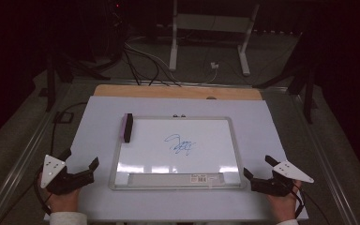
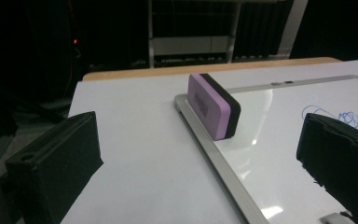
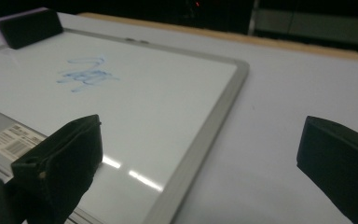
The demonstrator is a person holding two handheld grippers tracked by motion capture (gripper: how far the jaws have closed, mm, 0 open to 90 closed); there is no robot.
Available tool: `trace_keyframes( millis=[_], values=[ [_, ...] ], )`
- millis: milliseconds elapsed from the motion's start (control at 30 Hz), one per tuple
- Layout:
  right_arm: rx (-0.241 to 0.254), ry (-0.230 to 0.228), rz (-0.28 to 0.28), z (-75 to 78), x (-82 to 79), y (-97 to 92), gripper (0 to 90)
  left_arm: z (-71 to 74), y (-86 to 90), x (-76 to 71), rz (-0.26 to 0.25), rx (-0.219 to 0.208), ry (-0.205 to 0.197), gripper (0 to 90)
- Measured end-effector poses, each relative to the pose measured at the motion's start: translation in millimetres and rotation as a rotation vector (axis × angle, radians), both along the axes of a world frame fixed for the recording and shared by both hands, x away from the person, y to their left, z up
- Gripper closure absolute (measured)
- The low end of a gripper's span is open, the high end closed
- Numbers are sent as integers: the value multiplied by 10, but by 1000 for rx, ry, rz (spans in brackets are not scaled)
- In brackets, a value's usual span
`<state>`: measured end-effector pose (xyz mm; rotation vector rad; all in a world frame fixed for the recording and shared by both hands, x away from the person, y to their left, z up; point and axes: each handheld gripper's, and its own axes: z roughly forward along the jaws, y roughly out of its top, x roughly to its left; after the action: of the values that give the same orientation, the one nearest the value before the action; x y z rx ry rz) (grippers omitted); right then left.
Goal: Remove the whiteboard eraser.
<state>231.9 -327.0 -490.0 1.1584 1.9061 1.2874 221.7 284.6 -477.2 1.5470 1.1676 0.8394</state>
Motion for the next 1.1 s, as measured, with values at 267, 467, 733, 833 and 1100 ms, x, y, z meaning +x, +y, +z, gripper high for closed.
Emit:
trace_keyframes(
  millis=[267,467,733,833,1100],
  values=[
    [32,-10,-21,23,-4,-74,6,-6,-23,-24,-3,-33,36,5],
    [58,-20,-35,43,-22,-116,6,-18,-7,-29,-1,-35,41,6],
    [95,-15,-32,26,12,-139,7,36,20,-14,-11,-55,57,6],
    [105,-5,-17,16,31,-127,11,112,8,24,-20,-57,81,6],
    [114,-7,-24,22,36,-102,27,256,14,177,-25,-62,72,6]
  ],
)
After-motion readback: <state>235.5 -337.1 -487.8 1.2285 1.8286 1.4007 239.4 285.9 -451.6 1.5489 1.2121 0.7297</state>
